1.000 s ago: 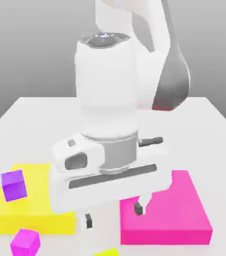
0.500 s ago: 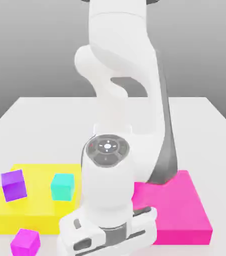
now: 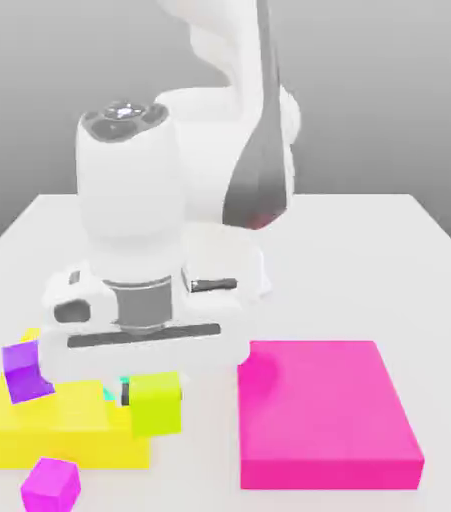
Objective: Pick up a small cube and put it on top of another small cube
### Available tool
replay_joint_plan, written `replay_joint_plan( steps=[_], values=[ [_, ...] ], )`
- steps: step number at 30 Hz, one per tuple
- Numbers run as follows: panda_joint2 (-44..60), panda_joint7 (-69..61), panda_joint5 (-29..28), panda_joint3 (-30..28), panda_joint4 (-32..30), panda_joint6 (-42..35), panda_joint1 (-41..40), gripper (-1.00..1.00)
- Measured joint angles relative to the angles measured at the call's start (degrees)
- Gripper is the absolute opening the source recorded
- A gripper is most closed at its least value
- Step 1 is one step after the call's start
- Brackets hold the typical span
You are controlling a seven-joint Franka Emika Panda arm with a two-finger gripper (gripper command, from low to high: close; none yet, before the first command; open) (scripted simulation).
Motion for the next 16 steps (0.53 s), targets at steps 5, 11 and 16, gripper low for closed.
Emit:
replay_joint_plan(
  steps=[5, 11, 16],
  values=[
    [-10.30, 5.82, -3.70, -0.55, -7.05, -2.98, -3.38, -1.00],
    [-10.77, 8.44, -4.71, -1.13, -12.68, 2.29, -5.87, -1.00],
    [-7.15, 7.91, -3.99, -1.41, -13.54, 6.74, -5.65, 1.00]
  ],
)
